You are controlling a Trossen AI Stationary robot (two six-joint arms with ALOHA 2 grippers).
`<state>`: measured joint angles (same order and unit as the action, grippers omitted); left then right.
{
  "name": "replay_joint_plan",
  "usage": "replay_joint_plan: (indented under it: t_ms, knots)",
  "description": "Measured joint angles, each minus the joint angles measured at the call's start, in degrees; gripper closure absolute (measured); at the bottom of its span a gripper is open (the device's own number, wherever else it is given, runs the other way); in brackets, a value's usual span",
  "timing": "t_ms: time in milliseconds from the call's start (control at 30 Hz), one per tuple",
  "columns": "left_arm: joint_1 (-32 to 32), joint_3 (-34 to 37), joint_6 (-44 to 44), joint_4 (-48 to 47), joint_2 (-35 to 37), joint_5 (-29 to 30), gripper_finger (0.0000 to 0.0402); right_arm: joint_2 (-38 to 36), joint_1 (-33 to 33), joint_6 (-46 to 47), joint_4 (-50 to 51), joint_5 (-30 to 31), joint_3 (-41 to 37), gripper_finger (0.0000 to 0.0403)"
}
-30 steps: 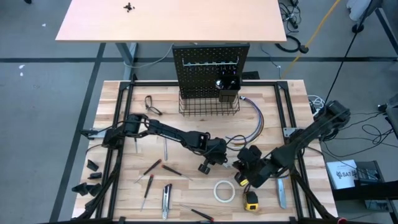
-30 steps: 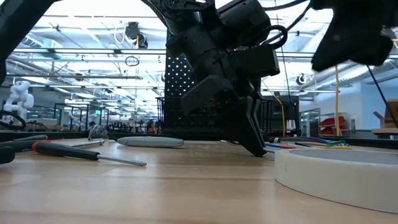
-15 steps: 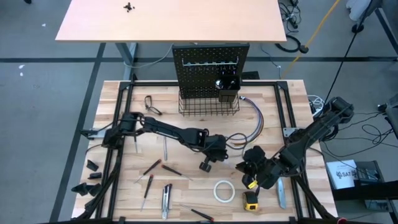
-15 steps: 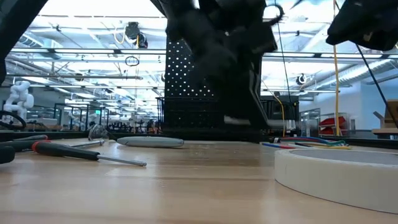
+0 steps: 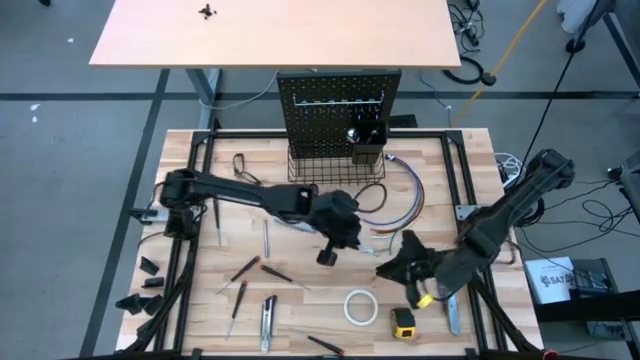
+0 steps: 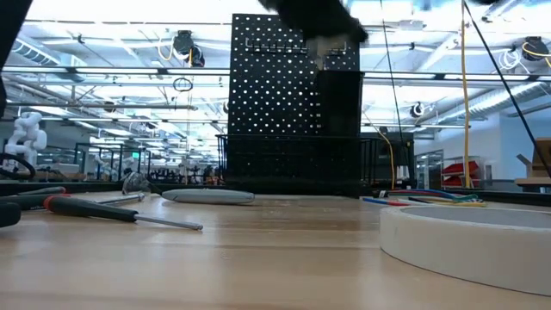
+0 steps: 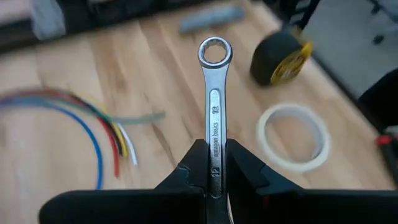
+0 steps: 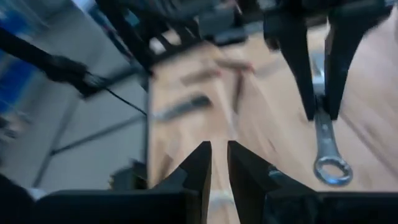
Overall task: Hang tools onto peg board
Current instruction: Put the wrench into the black bin on the pegboard
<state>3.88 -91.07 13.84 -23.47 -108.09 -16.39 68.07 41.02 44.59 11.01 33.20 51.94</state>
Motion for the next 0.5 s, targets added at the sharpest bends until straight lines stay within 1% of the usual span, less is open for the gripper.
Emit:
replay_joint_plan:
  t_ms: [100,200,267,300,367,467,500]
  knots:
    - [0.62,0.0,2.02,-0.34,4.54,3.02,0.0378,-4.88,-0.56,-1.36,-3.67,0.81,0.02,0.0355]
    - [2.26,0.0,8.76,-1.9,9.59,7.94,0.0378,-10.83,-1.56,5.6,-4.71,4.53,0.02,0.0355]
    - [4.23,-0.06,15.65,-3.5,12.65,12.25,0.0378,-14.68,-2.98,11.25,-4.88,3.92,0.08,0.0355]
    - [5.36,-0.07,19.53,-4.16,13.98,14.74,0.0378,-16.35,-3.95,13.76,-4.86,2.34,0.09,0.0355]
    - [7.34,-0.09,25.65,-4.21,15.68,19.28,0.0378,-18.79,-6.45,17.13,-4.57,-2.89,0.09,0.0355]
    - [9.24,-0.13,30.56,-3.34,16.39,25.76,0.0378,-20.49,-10.52,21.48,-4.48,-10.65,0.09,0.0355]
    - [9.56,-0.13,32.13,-3.61,16.38,27.36,0.0378,-20.5,-11.73,22.63,-4.51,-12.3,0.09,0.0354]
